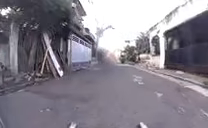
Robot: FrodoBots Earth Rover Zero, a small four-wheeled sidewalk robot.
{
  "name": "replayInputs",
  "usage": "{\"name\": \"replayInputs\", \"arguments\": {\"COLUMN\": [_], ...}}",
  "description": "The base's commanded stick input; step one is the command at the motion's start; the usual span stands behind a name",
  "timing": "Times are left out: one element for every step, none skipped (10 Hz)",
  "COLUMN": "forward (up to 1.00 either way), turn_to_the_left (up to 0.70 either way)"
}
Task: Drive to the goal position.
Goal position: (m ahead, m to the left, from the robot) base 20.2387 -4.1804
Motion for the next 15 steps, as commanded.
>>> {"name": "replayInputs", "arguments": {"forward": [0.7,0.7,0.7,0.7,0.7,0.7,0.7,0.7,0.7,0.7,0.7,0.7,0.7,0.7,0.7], "turn_to_the_left": [0.0,0.0,0.0,0.0,0.0,0.0,-0.05,-0.26,-0.32,-0.34,-0.2,0.0,0.0,0.0,0.0]}}
